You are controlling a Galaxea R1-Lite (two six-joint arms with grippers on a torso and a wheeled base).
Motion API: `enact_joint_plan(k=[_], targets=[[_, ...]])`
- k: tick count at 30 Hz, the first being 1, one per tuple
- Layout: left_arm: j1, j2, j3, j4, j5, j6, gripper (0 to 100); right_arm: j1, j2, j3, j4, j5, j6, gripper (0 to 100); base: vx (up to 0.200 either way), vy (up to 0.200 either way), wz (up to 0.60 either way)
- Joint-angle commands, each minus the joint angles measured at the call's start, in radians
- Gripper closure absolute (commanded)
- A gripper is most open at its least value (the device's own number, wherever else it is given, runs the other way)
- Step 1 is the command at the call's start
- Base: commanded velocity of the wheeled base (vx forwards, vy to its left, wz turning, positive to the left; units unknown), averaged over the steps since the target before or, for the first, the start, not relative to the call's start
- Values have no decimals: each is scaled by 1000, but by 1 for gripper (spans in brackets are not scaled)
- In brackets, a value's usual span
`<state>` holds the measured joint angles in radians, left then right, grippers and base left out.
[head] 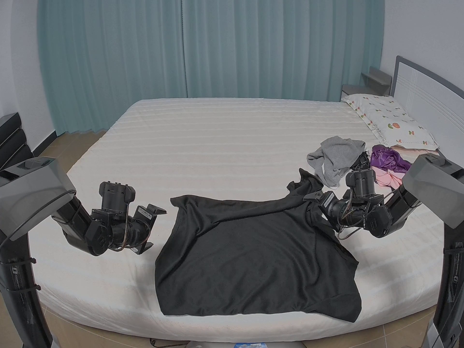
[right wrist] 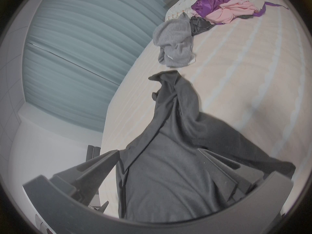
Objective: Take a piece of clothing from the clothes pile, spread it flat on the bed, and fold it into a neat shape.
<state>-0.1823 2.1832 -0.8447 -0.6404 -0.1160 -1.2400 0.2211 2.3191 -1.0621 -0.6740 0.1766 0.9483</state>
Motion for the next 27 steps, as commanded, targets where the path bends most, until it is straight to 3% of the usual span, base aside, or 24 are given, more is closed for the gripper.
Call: enact_joint_plan(k=[1, 16, 18, 22, 27], targets=[[-2, -5, 4, 1, -1, 1, 0, 24, -14, 22, 2, 1, 1, 0, 0, 0, 0], [-2, -3, 6, -1, -1, 1, 0, 41, 100, -82, 57, -34, -6, 0, 0, 0, 0], [-2, -3, 4, 1, -1, 1, 0, 26, 132, -133, 88, -72, -8, 0, 0, 0, 0], [-2, -3, 4, -1, -1, 1, 0, 18, 146, -154, 103, -80, -8, 0, 0, 0, 0], [0, -3, 6, 1, -1, 1, 0, -37, 218, -311, 214, -106, -25, 0, 0, 0, 0]])
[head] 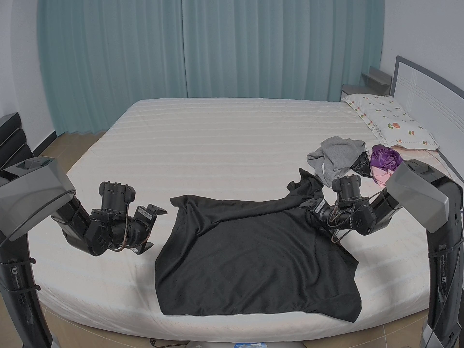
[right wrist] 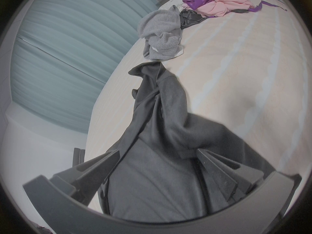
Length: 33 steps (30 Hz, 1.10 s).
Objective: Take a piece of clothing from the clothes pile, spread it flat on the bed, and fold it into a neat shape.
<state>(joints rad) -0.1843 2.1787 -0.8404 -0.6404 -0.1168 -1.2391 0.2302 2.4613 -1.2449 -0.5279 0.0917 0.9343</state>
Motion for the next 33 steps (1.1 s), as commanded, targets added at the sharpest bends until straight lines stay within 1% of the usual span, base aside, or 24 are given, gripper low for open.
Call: enact_joint_plan(k=[1, 4, 6, 7, 8, 9, 12, 16, 19, 20, 21, 23, 26, 29, 33], targets=[[2, 1, 3, -1, 0, 0, 0, -61, 91, -168, 83, -44, -14, 0, 0, 0, 0], [2, 1, 4, -1, 0, 0, 0, -117, 137, -266, 86, -112, -28, 0, 0, 0, 0], [2, 1, 4, -1, 0, 0, 0, -141, 146, -295, 86, -133, -43, 0, 0, 0, 0], [2, 1, 4, -1, 0, 0, 0, -170, 151, -318, 80, -153, -68, 0, 0, 0, 0], [2, 1, 4, -1, 0, 0, 0, -170, 151, -318, 80, -153, -68, 0, 0, 0, 0], [2, 3, 3, -1, 0, 0, 0, -193, 140, -318, 66, -153, -75, 0, 0, 0, 0], [2, 4, 3, -1, 0, 0, 0, -210, 107, -307, 39, -152, -77, 0, 0, 0, 0], [2, 3, 3, -1, 0, 0, 0, -212, 59, -260, 34, -130, -77, 0, 0, 0, 0], [2, 3, 3, -1, 0, 0, 0, -207, 44, -222, 34, -90, -86, 0, 0, 0, 0], [2, 3, 3, -1, 0, 0, 0, -206, 38, -199, 34, -70, -100, 0, 0, 0, 0], [2, 3, 3, -1, 0, 0, 0, -206, 38, -196, 34, -67, -101, 0, 0, 0, 0], [2, 3, 3, -1, 0, 0, 0, -201, 42, -160, 32, -33, -135, 0, 0, 0, 0], [2, 3, 3, -1, 0, 0, 0, -201, 65, -153, 20, -26, -184, 0, 0, 0, 0], [2, 3, 3, -1, 0, 0, 0, -201, 90, -153, -3, -26, -206, 0, 0, 0, 0], [2, 3, 3, -1, 0, 1, 0, -200, 134, -162, -32, -17, -267, 0, 0, 0, 0]])
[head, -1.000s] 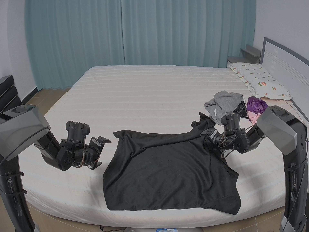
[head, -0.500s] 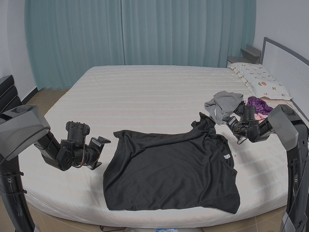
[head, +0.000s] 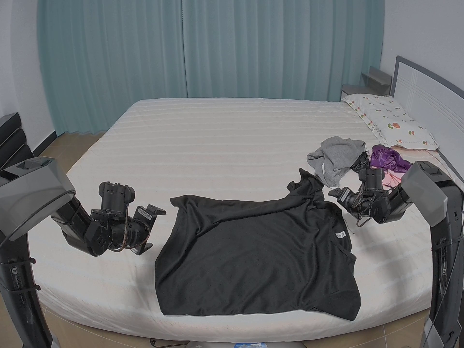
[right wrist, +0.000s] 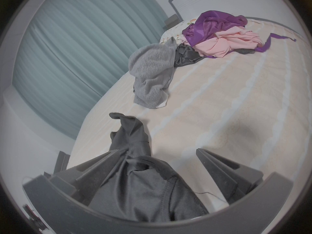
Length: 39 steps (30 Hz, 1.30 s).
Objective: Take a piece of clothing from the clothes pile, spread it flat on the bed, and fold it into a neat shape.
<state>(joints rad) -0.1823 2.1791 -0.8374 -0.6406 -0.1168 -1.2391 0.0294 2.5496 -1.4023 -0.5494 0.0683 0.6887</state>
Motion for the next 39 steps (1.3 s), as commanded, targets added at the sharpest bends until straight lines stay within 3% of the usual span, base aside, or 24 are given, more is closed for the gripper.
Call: enact_joint_plan(k=[1, 4, 5, 15, 22, 28, 29, 35, 39], targets=[[0, 4, 0, -1, 0, 1, 0, 1, 55, -7, -14, 10, -38, 0, 0, 0, 0], [0, 4, -2, -1, 0, 1, 0, 3, 77, -17, -17, 13, -69, 0, 0, 0, 0], [0, 4, -2, -1, 0, 1, 0, 7, 90, -29, -17, 15, -86, 100, 0, 0, 0], [0, 5, -2, -1, 0, 3, 0, -5, 123, -145, -15, -2, -95, 100, 0, 0, 0], [-2, 7, 0, -1, 2, 7, 0, -49, 120, -245, -21, -51, -123, 100, 0, 0, 0], [-2, 8, 0, -1, 2, 9, 0, -54, 132, -248, -26, -65, -141, 100, 0, 0, 0], [-2, 8, 0, -1, 2, 9, 0, -54, 133, -245, -29, -65, -144, 0, 0, 0, 0], [-2, 1, 3, -1, 0, 10, 0, -51, 98, -155, -66, -44, -130, 0, 0, 0, 0], [-3, -4, 14, -2, 2, 18, 0, -51, 12, -7, -135, 33, -124, 0, 0, 0, 0]])
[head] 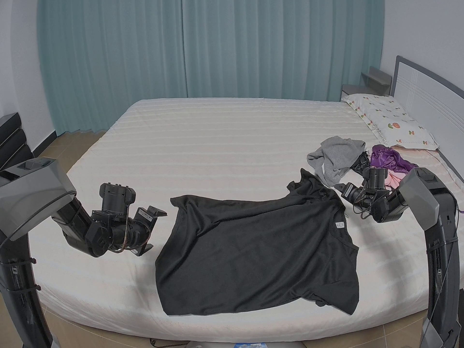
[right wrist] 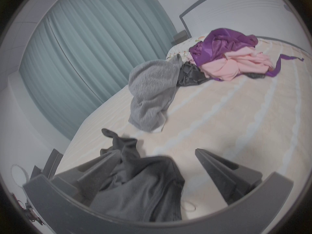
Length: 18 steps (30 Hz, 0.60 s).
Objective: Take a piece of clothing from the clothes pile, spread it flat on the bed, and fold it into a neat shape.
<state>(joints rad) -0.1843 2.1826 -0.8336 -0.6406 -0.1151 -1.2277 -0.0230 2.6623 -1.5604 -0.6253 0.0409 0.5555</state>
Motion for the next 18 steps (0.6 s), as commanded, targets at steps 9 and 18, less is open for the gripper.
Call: enact_joint_plan(k=[9, 18], targets=[[-7, -43, 56, -2, -1, 16, 0, 15, -377, 603, -200, 165, 138, 0, 0, 0, 0], [-29, -52, 122, -2, -1, 17, 0, 14, -535, 947, -338, 192, 193, 0, -178, 0, 0]])
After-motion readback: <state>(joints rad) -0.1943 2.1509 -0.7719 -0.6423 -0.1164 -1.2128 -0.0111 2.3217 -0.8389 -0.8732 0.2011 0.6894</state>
